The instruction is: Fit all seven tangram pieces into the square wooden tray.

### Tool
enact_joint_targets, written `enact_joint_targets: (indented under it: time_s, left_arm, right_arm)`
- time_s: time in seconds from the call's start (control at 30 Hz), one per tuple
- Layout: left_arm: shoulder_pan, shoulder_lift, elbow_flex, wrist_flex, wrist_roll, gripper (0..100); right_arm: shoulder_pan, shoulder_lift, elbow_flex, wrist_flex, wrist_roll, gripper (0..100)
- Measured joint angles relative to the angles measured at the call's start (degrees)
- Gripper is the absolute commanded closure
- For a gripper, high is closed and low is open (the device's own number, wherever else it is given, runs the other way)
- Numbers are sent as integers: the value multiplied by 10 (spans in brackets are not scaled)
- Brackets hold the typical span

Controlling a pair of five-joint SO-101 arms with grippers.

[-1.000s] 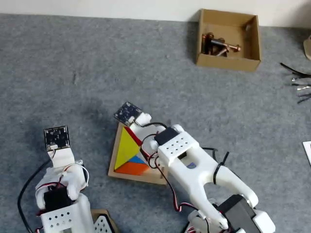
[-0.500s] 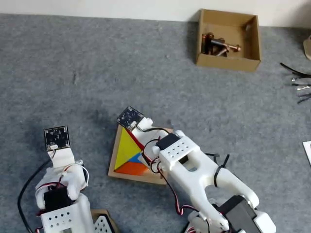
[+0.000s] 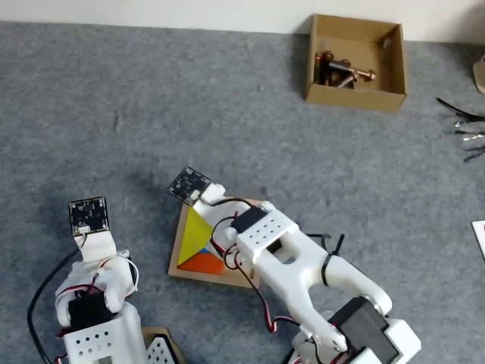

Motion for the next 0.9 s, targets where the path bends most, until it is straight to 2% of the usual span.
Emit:
enact_joint_targets:
  time_s: [0.33,0.5,0.6,0.77,0.9]
  left_arm:
    - [0,0,0,0,0,995]
    - [0,0,0,0,0,995]
    - [0,0,0,0,0,995]
    - [0,0,0,0,0,995]
    - [0,0,0,0,0,995]
  right_arm:
    - [2,-100,1,31,0,994]
    - [61,-180,1,73,0,990]
    - [110,-208,1,91,0,950]
    - [197,-213,1,97,0,909]
    - [214,-180,4,103,0,907]
